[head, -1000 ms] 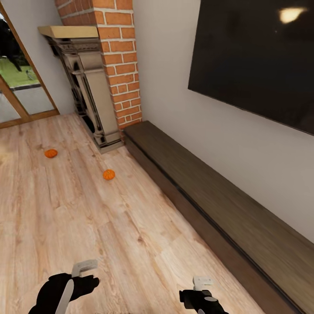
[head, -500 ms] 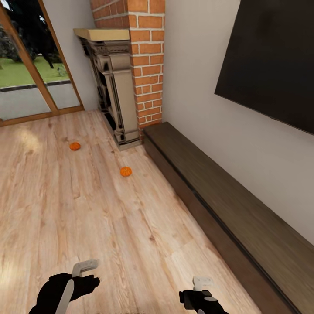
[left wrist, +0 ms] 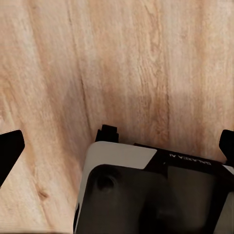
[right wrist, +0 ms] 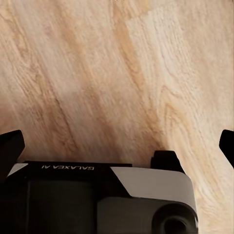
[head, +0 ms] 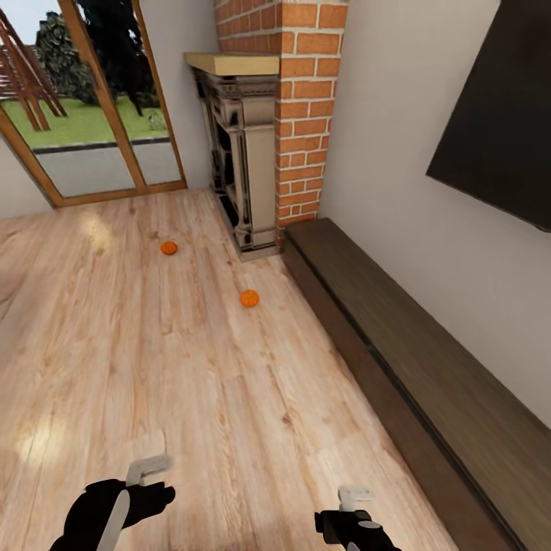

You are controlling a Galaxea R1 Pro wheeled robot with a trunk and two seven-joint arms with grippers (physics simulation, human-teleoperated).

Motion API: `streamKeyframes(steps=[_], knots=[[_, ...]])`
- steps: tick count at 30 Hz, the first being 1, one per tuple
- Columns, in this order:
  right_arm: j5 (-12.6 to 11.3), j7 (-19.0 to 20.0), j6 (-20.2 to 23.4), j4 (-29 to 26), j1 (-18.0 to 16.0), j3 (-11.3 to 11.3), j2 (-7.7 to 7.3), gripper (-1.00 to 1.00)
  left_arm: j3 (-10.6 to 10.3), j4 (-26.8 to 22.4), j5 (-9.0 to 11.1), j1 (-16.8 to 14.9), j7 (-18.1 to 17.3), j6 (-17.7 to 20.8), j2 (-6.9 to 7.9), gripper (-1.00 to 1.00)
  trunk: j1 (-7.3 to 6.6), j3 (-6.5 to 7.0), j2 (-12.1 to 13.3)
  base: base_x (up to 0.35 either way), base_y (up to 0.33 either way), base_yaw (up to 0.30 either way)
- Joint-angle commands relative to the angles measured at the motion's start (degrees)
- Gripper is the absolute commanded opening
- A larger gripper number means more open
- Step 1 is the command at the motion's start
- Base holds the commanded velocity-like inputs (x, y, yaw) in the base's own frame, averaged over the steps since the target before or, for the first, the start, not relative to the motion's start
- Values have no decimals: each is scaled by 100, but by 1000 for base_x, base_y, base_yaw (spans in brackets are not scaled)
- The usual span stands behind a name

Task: Place each of the two pumpkins and all three candles from the living room inside a cabinet in the living room (use any cabinet), then make sure every cabinet is closed, and position the cauldron so it is next to a table in the living room.

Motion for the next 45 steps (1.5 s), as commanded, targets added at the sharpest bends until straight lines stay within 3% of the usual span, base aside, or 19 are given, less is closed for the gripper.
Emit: streamKeyframes(steps=[1,12,22,37,45], knots=[[0,0,0,0,1,1,0,100,3,0,0,0,-5,-1,2,100,-23,19,42,0,0,289],[0,2,1,0,1,4,0,100,17,-1,9,2,-59,-64,13,100,-23,19,42,0,12,289],[26,4,-29,-32,2,19,-13,100,24,-1,10,5,-69,-81,21,100,-23,20,42,0,222,267],[53,-12,-117,-30,2,169,-9,100,25,-1,10,3,-69,-29,22,100,-23,143,42,2,10,31],[53,-2,-399,-13,2,179,-9,100,19,-1,10,5,-69,-22,22,100,-23,218,42,30,0,0]])
